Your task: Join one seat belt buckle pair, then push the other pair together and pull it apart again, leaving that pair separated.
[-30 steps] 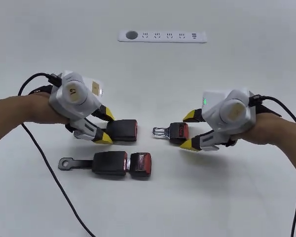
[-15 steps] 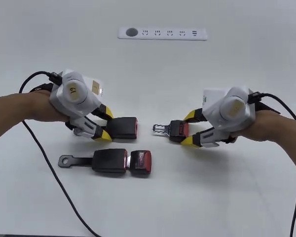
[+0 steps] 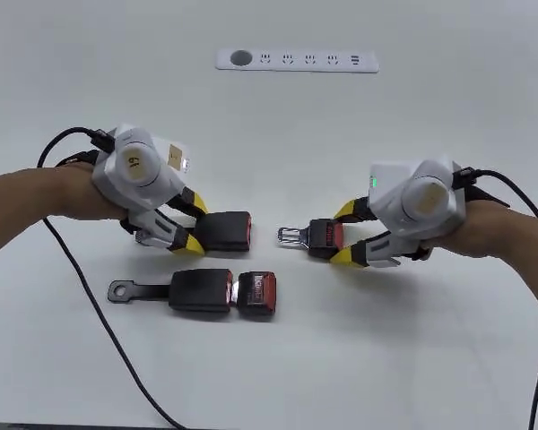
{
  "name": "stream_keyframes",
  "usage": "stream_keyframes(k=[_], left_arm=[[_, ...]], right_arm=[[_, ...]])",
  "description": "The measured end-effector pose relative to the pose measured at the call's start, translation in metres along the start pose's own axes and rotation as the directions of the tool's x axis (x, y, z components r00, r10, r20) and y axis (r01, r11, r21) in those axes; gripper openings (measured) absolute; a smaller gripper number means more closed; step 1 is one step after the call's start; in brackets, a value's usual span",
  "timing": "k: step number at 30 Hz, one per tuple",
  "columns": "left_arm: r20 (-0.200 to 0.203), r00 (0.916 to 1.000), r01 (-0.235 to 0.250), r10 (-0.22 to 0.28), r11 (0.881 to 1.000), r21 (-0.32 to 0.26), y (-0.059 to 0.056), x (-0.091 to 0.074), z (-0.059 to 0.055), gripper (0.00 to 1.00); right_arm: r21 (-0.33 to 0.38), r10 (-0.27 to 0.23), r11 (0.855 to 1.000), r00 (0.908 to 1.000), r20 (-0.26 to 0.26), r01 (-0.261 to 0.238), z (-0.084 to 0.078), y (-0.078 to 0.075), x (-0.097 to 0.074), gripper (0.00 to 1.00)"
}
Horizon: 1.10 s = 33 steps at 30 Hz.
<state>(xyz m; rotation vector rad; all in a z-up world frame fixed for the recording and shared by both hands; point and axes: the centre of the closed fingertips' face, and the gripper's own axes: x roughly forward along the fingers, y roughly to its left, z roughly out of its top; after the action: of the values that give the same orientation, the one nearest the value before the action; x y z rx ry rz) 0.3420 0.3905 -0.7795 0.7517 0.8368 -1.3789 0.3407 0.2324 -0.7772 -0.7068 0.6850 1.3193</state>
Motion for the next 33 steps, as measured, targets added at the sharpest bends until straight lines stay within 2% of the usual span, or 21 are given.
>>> stream_keyframes(k=[12,27,33], left_arm=[[-0.018,0.9998,0.007,-0.007,1.0,-0.006,0.0,0.0,0.0,0.31],[-0.023,0.9997,-0.002,0.001,0.999,-0.034,0.001,-0.001,-0.001,0.31],[-0.026,0.9997,-0.004,0.003,0.999,-0.037,-0.004,-0.003,0.005,0.31]], right_arm=[[-0.004,0.008,1.0,0.9999,0.006,-0.008,0.005,0.001,0.003,0.3],[-0.01,0.014,1.0,0.9995,0.029,-0.013,0.02,0.001,0.011,0.3],[-0.015,0.019,1.0,0.9993,0.031,-0.019,0.024,0.002,0.014,0.3]])
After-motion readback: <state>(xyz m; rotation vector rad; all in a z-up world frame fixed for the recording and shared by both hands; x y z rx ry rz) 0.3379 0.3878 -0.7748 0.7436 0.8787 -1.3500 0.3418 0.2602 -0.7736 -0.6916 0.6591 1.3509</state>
